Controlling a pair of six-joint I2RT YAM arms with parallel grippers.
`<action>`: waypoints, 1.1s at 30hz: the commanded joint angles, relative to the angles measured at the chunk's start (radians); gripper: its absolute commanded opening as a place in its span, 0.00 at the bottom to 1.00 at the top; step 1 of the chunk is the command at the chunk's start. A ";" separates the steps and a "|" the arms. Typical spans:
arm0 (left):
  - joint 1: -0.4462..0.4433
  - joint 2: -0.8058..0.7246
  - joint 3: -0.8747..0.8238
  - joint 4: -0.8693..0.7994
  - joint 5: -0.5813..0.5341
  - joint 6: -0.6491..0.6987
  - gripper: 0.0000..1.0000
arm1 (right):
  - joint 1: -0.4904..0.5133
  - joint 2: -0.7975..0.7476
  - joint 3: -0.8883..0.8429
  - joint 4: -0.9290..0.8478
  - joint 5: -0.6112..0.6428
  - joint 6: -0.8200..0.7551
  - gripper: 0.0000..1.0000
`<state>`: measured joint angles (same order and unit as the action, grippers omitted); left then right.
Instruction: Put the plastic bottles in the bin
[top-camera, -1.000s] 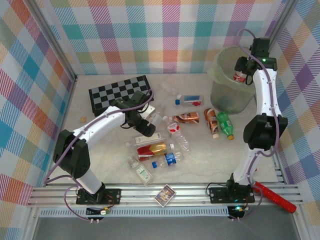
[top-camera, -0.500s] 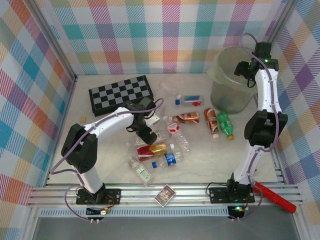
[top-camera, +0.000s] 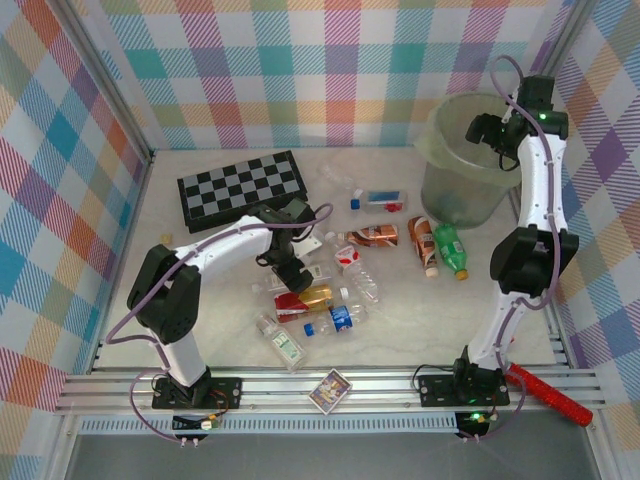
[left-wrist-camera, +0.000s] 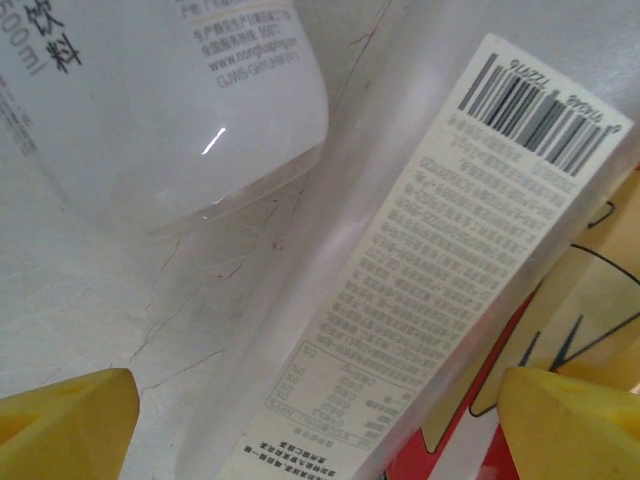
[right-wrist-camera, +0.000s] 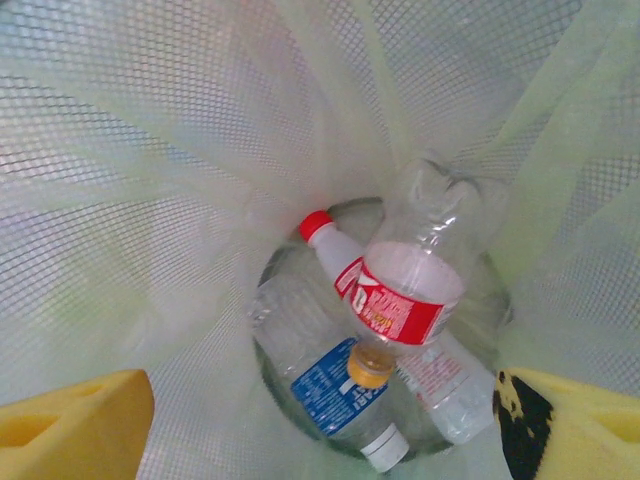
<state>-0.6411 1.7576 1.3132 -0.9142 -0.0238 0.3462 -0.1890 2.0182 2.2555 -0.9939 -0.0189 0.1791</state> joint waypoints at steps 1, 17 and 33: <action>-0.010 0.021 -0.017 -0.008 -0.031 0.011 0.88 | -0.006 -0.084 0.021 -0.023 -0.064 0.020 0.88; -0.005 0.086 -0.055 0.064 -0.032 0.022 0.65 | -0.005 -0.196 -0.037 -0.002 -0.118 0.017 0.88; -0.002 -0.021 0.011 0.051 -0.065 -0.007 0.45 | -0.005 -0.331 -0.122 0.025 -0.324 0.074 0.88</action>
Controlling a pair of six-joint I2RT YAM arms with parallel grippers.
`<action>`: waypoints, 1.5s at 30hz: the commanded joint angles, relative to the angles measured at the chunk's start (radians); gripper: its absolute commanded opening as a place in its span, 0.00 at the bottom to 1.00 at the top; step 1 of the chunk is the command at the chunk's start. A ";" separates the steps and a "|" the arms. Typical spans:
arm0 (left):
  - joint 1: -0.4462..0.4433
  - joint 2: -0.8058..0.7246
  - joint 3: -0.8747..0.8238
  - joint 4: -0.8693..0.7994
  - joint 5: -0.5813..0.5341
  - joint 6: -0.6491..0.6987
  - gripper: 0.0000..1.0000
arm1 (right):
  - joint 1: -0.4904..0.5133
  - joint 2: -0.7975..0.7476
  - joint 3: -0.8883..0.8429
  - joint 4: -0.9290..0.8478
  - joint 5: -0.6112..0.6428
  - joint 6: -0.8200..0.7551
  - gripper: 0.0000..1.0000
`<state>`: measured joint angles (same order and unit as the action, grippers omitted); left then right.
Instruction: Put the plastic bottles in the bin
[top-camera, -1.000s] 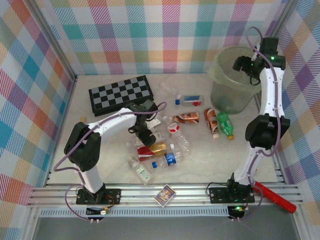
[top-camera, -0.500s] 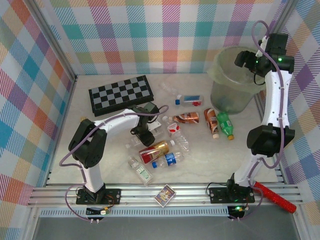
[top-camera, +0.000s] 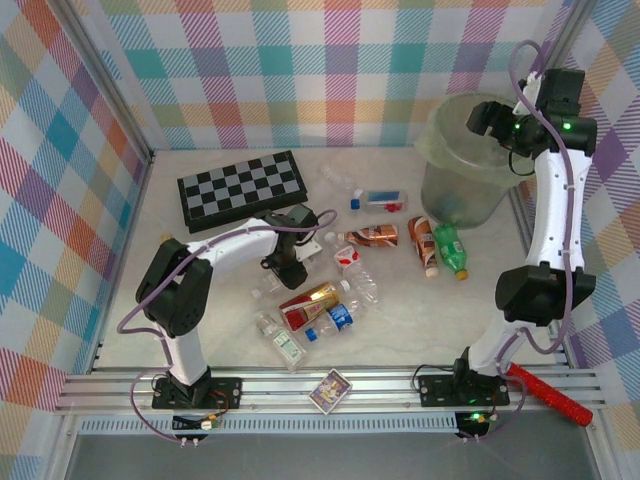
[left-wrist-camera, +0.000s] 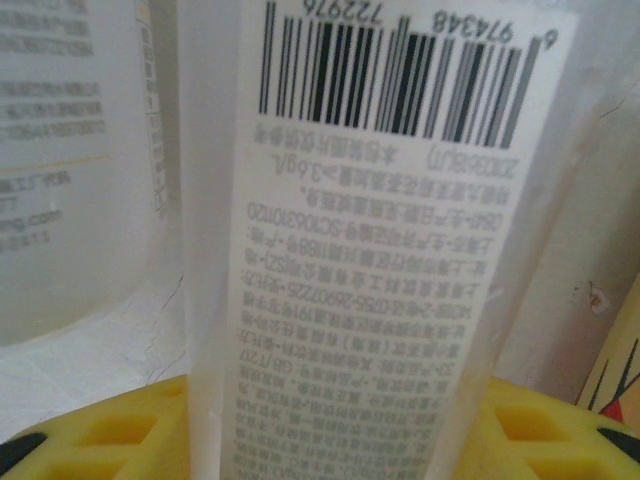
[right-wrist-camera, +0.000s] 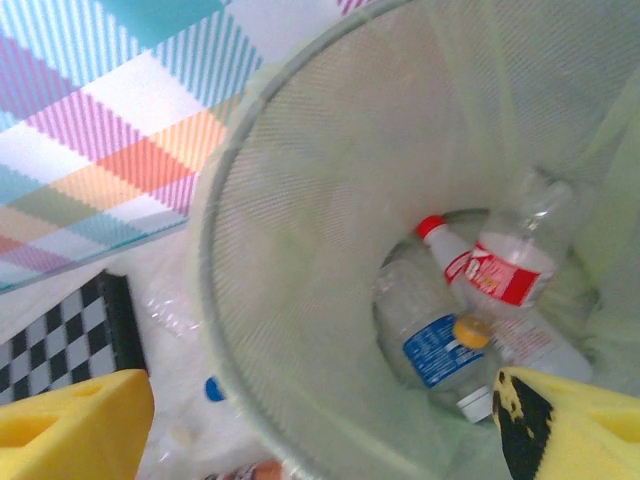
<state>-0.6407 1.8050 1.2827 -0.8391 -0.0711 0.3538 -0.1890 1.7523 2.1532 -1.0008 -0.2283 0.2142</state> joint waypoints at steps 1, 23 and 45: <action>-0.002 -0.087 0.047 -0.027 -0.018 -0.019 0.45 | -0.006 -0.084 -0.036 0.041 -0.142 0.052 0.88; 0.015 -0.348 0.057 0.378 0.174 -0.426 0.40 | 0.461 -0.280 -0.546 0.398 -0.386 0.245 0.87; 0.021 -0.280 0.064 0.525 0.430 -0.512 0.44 | 0.582 -0.142 -0.734 0.735 -0.441 0.381 0.72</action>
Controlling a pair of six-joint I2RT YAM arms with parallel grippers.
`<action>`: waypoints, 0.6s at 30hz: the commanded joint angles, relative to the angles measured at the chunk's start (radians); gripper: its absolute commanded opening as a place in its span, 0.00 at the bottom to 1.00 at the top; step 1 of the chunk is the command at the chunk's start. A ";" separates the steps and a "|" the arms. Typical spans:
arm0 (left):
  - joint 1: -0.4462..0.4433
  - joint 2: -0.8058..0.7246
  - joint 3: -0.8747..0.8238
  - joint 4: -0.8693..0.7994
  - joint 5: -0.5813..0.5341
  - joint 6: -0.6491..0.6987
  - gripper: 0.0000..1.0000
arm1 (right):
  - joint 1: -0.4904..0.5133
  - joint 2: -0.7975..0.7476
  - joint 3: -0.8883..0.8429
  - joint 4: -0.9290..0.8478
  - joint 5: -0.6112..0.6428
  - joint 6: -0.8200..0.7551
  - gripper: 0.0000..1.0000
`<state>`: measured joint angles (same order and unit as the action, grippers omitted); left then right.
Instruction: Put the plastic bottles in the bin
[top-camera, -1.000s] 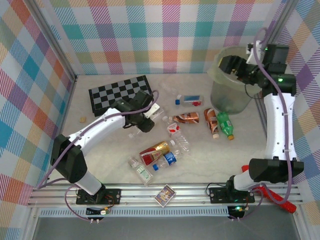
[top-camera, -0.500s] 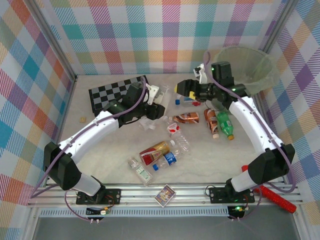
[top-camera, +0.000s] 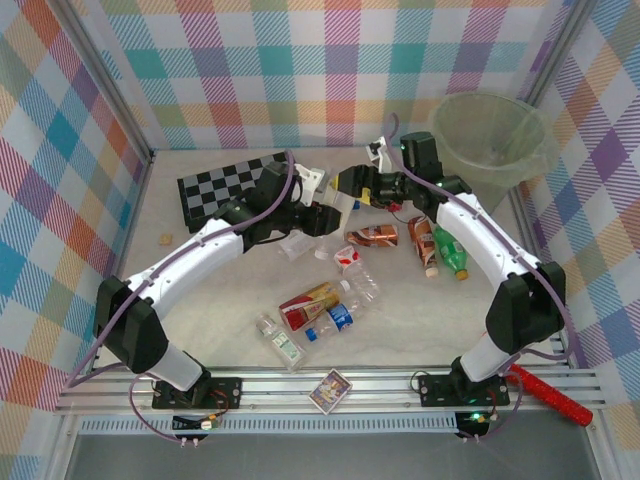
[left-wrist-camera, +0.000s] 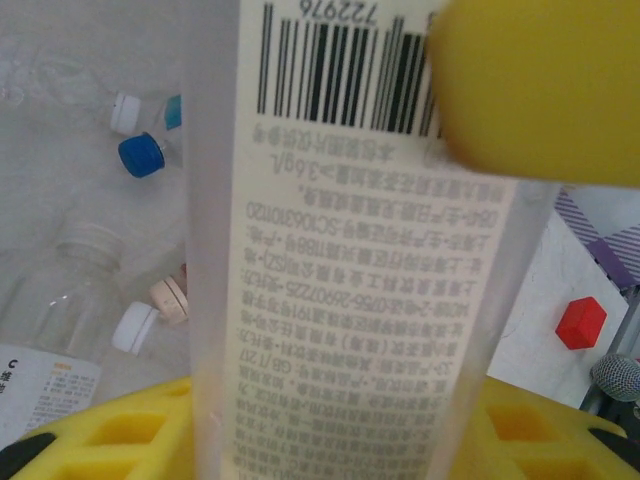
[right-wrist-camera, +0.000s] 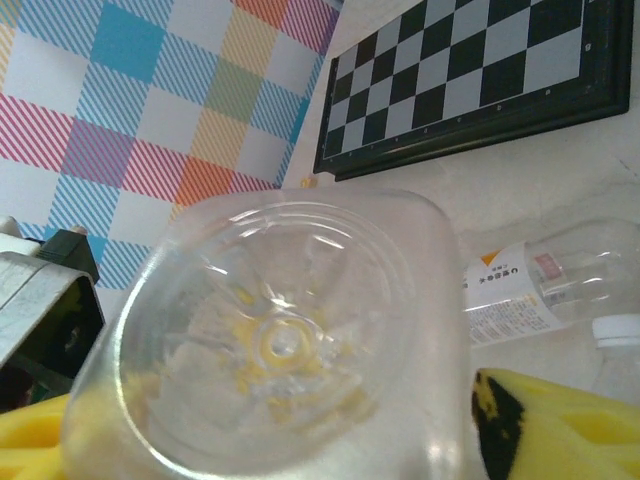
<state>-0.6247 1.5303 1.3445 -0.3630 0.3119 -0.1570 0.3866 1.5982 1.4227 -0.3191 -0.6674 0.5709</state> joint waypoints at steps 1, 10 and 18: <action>0.005 -0.003 0.003 0.051 0.048 -0.001 0.44 | 0.006 0.015 -0.002 0.051 0.003 0.026 0.69; 0.005 0.006 0.011 0.051 0.041 0.001 0.60 | 0.005 0.002 0.018 -0.012 0.084 -0.021 0.56; 0.005 -0.030 0.009 0.007 0.042 0.024 0.92 | -0.027 -0.024 0.163 -0.198 0.235 -0.179 0.54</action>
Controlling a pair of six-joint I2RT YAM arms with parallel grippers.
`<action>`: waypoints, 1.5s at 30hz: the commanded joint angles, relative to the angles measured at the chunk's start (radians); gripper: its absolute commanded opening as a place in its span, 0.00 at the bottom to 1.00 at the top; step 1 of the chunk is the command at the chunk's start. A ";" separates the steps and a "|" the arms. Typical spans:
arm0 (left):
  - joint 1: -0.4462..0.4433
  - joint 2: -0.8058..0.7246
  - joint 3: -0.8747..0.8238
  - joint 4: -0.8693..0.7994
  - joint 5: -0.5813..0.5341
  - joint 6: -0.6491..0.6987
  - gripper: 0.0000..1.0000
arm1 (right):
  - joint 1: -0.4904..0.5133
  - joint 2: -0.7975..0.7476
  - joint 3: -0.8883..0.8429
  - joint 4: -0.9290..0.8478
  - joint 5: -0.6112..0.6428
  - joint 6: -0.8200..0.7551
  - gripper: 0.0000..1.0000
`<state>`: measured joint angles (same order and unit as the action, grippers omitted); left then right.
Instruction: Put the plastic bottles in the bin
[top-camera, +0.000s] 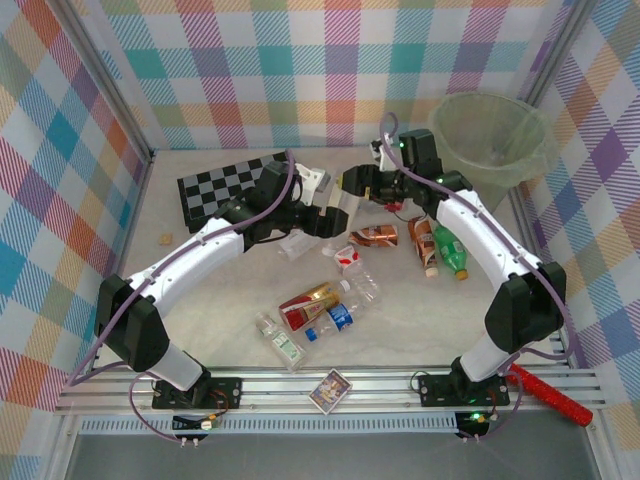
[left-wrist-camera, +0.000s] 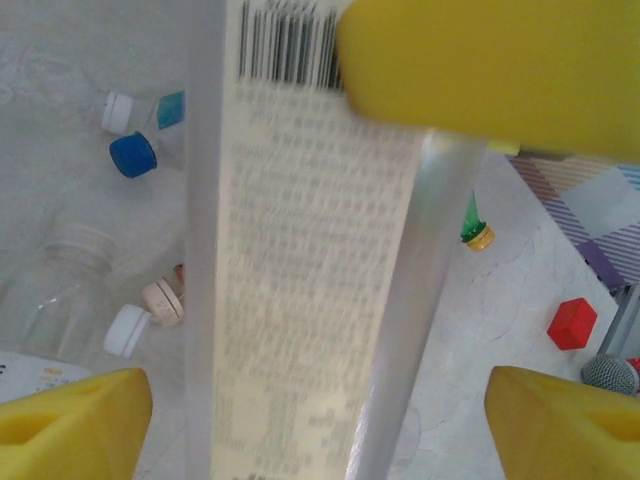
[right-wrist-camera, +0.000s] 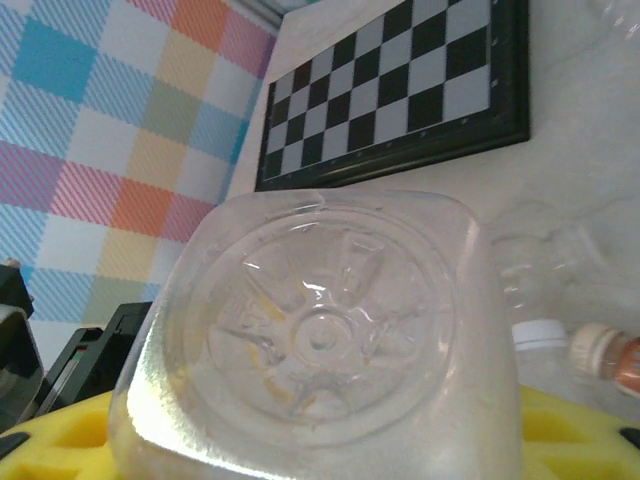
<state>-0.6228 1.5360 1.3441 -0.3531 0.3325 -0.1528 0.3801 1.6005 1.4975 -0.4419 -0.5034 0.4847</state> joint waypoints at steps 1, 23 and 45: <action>0.003 -0.045 0.007 -0.010 0.015 0.023 0.94 | -0.033 -0.032 0.110 -0.093 0.087 -0.116 0.53; 0.005 -0.083 -0.041 -0.078 -0.098 0.026 0.96 | -0.481 -0.003 0.543 -0.073 0.503 -0.303 0.46; 0.005 -0.024 0.018 -0.449 -0.154 0.252 0.94 | -0.507 0.472 0.921 -0.585 0.468 -0.502 0.47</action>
<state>-0.6228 1.5158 1.3396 -0.7151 0.1837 0.0383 -0.1196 2.0460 2.3760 -0.9474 0.0124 0.0154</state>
